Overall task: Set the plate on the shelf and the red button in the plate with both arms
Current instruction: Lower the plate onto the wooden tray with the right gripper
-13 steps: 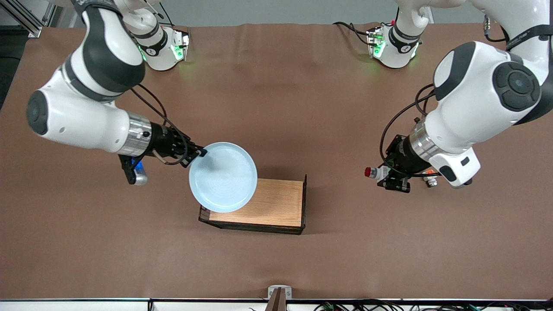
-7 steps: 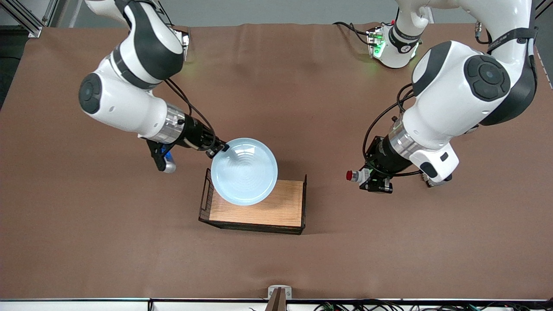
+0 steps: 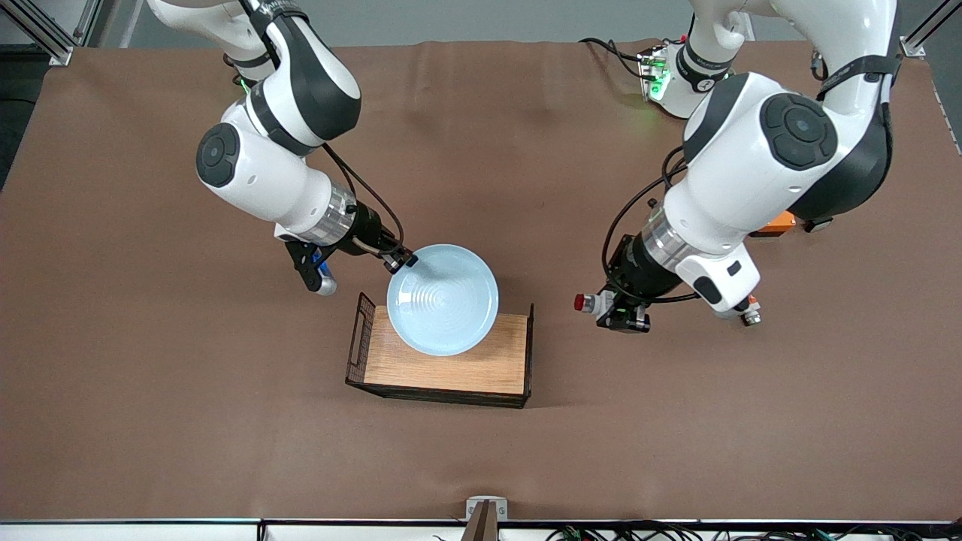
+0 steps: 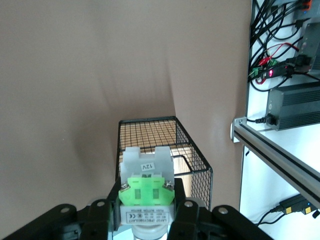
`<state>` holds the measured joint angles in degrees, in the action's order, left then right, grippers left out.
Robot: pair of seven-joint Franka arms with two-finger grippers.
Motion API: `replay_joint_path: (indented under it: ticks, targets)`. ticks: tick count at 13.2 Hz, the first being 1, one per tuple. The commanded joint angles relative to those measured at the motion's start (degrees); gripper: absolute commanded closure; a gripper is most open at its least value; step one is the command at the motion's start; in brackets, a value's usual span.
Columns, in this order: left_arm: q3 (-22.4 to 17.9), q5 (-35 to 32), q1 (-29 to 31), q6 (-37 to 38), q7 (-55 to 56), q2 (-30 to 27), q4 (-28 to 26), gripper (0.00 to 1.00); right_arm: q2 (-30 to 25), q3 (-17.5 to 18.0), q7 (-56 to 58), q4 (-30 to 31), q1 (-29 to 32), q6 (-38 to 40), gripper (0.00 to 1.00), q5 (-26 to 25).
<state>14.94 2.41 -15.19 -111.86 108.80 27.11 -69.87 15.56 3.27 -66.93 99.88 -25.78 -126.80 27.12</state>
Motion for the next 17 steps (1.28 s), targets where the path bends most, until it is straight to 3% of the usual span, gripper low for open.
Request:
replay_joint_path:
  ticks: [1,17]
  targets:
    - [-0.4,0.7,-1.3,-1.2,1.1,1.3,1.7,1.0,-0.5,-0.5,-0.6,2.4,-1.6,-4.1,0.95,-1.4]
    - [-0.6,0.7,-2.8,-2.3,0.9,1.8,1.6,1.0,7.2,-0.8,1.8,3.0,-2.5,-17.5,0.95,-2.5]
